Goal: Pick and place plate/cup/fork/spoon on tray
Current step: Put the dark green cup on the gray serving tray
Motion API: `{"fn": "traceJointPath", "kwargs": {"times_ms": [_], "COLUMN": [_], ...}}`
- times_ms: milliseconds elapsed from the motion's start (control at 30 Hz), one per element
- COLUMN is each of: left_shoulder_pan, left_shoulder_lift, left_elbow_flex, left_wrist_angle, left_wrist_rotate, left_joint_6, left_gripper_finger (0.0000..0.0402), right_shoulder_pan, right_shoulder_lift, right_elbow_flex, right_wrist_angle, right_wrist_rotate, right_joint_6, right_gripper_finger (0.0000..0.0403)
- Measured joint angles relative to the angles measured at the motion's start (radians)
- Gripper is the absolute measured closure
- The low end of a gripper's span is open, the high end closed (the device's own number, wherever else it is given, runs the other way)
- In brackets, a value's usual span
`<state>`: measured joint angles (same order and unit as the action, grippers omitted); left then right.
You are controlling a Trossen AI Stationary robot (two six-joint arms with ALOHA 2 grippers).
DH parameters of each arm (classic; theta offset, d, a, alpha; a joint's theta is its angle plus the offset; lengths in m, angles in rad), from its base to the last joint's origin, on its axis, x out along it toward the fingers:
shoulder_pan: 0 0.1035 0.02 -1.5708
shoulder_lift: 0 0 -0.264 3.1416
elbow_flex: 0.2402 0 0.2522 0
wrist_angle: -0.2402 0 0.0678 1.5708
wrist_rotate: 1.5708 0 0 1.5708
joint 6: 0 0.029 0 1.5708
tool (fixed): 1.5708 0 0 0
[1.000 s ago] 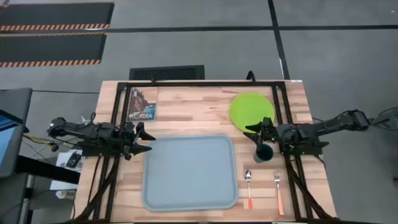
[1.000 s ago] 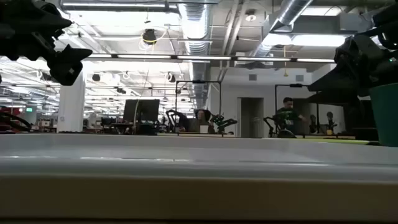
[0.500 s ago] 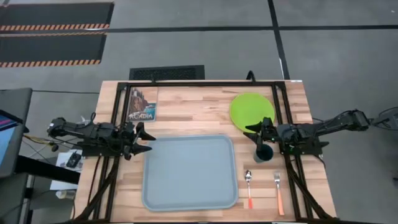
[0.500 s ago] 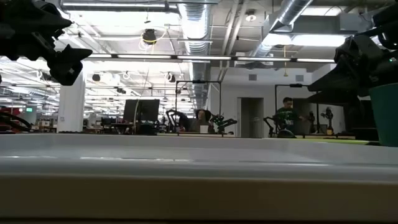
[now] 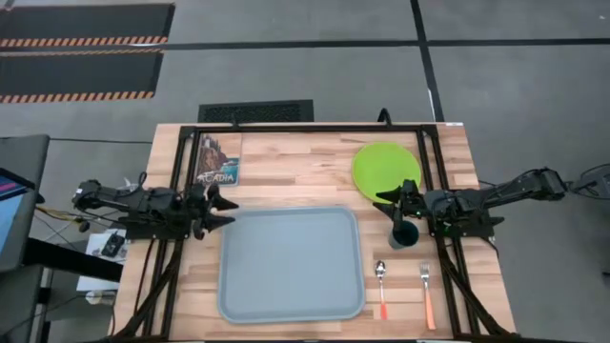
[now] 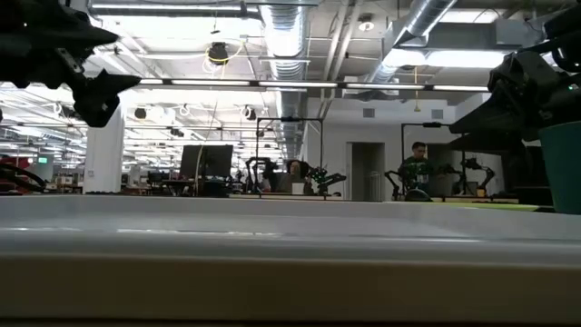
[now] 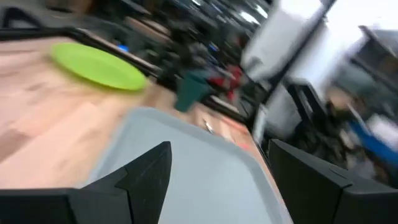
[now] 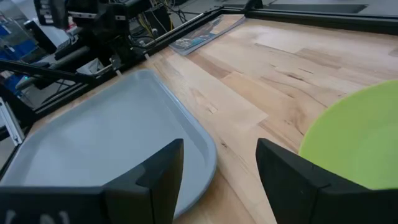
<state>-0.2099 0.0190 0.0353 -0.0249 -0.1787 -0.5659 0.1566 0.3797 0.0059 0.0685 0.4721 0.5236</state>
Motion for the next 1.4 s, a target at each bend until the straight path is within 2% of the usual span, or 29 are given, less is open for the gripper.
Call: {"fn": "traceJointPath", "kwargs": {"times_ms": [133,700,833,900,1267,1400], "left_shoulder_pan": [0.0,0.0,0.001,0.001,0.001,0.001], "left_shoulder_lift": [0.0,0.0,0.0,0.0,0.0,0.0], "left_elbow_flex": [0.0,0.0,-0.001,-0.001,-0.002,-0.002], "left_wrist_angle": [0.009,0.009,0.018,0.024,0.065,0.111], "left_wrist_rotate": [-0.07,-0.068,-0.139,-0.154,-0.151,-0.222], "left_joint_6": [-0.029,-0.012,0.174,0.204,0.165,0.158], "left_gripper_finger": [0.0145,0.0145,0.0145,0.0145,0.0145,0.0145], "right_shoulder_pan": [0.0,-0.007,-0.009,-0.01,-0.022,-0.023], "right_shoulder_lift": [0.0,-0.001,0.0,0.0,0.0,0.0], "right_elbow_flex": [0.0,0.0,0.001,0.001,0.001,0.001], "right_wrist_angle": [0.0,0.033,0.034,0.037,0.076,0.075], "right_wrist_rotate": [0.0,0.004,0.002,0.007,0.045,0.088], "right_joint_6": [0.0,0.0,0.0,0.0,0.0,0.0], "right_gripper_finger": [0.0175,0.0175,0.0175,0.0175,0.0175,0.0175]}}
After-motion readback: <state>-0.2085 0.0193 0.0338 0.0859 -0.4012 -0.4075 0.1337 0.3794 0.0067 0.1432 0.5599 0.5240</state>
